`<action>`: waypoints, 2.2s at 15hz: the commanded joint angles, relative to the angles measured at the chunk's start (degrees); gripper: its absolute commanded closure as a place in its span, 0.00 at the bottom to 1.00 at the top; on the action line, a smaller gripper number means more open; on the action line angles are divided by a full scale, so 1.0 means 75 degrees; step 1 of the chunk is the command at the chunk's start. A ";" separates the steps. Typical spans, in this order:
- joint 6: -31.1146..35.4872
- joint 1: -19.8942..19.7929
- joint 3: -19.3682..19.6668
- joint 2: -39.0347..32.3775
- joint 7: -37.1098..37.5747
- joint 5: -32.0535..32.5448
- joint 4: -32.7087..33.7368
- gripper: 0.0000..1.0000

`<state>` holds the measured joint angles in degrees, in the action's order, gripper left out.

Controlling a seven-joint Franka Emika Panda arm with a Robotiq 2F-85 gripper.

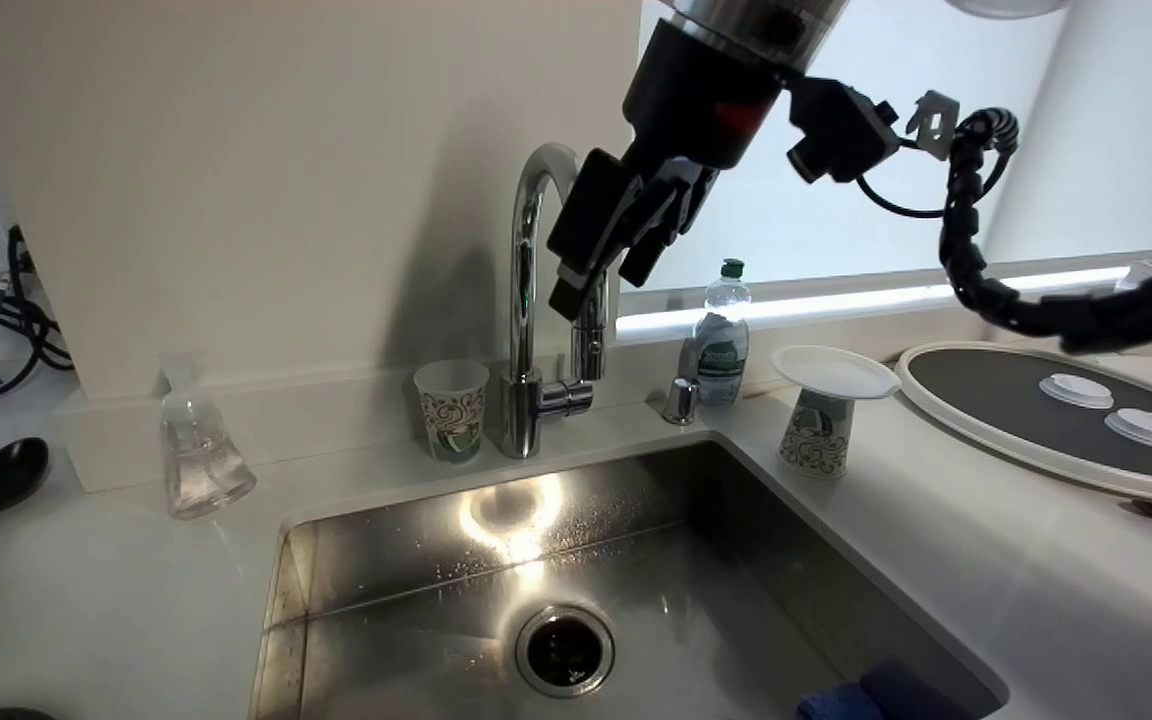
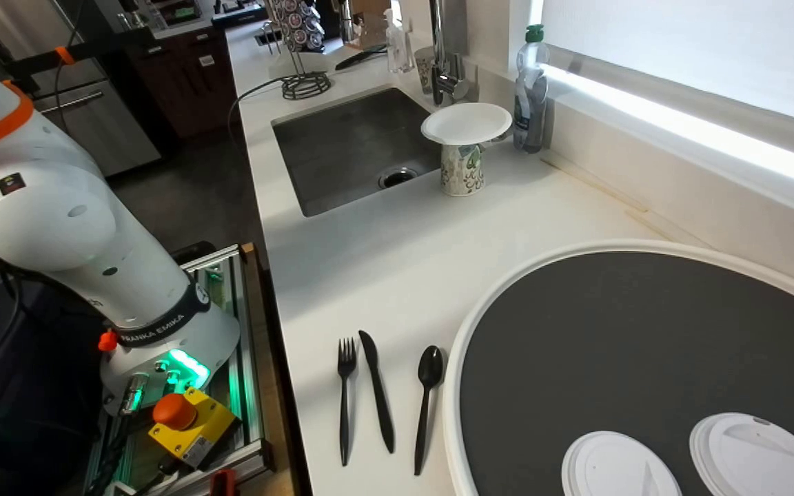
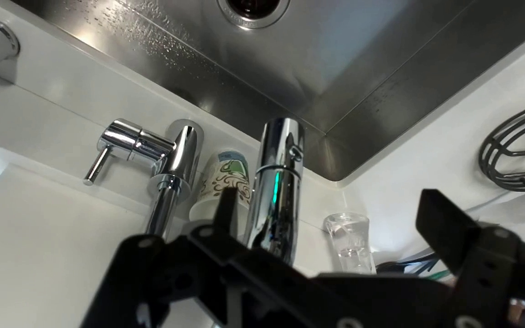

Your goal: Move the tap to the left and put the cup on top of the other cup

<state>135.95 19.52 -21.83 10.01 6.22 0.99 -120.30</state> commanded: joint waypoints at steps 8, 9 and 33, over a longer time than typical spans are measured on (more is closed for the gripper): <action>0.0056 -0.0155 -0.0168 -0.0377 0.1423 0.1419 -0.0015 0.00; 0.0060 -0.0152 -0.0167 -0.0420 0.1554 0.1533 -0.0007 0.00; 0.0098 -0.0379 0.0102 -0.0612 0.2300 0.2945 0.0049 0.00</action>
<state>137.69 17.28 -21.43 4.66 22.14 21.12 -119.05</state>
